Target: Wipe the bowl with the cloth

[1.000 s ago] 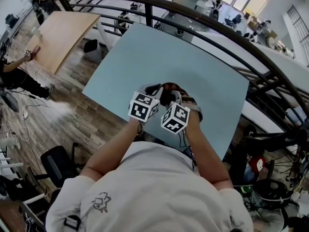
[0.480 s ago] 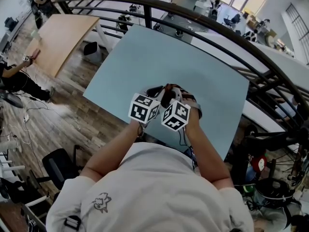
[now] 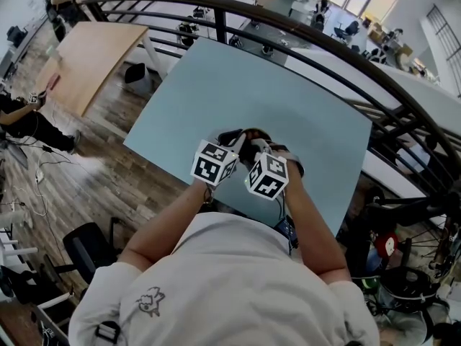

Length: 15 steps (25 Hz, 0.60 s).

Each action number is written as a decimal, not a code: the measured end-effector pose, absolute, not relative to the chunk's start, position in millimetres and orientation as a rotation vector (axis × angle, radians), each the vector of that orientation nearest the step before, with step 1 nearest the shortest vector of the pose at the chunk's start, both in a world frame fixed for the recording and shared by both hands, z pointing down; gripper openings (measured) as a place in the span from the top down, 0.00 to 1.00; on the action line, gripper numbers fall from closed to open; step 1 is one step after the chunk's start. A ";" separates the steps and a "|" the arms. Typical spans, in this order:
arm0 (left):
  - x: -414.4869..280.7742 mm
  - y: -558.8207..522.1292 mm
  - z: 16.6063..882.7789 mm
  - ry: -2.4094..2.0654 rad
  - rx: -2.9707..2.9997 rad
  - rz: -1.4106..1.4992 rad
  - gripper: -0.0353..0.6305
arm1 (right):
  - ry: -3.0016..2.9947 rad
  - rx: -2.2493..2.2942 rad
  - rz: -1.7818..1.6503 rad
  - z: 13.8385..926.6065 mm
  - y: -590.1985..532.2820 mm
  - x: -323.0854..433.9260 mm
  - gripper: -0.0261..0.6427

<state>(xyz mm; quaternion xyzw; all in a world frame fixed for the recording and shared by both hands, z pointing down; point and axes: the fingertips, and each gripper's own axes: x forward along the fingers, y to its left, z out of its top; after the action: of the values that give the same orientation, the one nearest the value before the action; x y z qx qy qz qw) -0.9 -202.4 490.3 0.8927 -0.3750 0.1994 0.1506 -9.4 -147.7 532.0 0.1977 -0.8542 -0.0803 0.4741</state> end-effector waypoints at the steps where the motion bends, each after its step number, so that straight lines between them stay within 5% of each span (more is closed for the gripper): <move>1: -2.6 -204.4 491.9 -1.082 2.555 0.563 0.91 | -2.101 0.463 -0.195 529.2 -144.6 -8.1 0.83; 9: -40.1 -231.7 499.8 -1.160 2.440 0.484 0.91 | -2.129 0.449 -0.207 501.4 -125.2 9.4 0.83; 15: -62.9 -236.2 503.6 -0.999 2.216 0.152 0.91 | -2.209 0.706 -0.285 460.1 -141.8 46.7 0.83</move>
<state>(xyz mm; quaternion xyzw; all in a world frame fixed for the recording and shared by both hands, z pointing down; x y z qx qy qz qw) -62.9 -236.2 503.6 0.8537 -0.3850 0.0587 0.3458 46.7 -141.8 460.1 0.2779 -0.8698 -0.1123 0.3919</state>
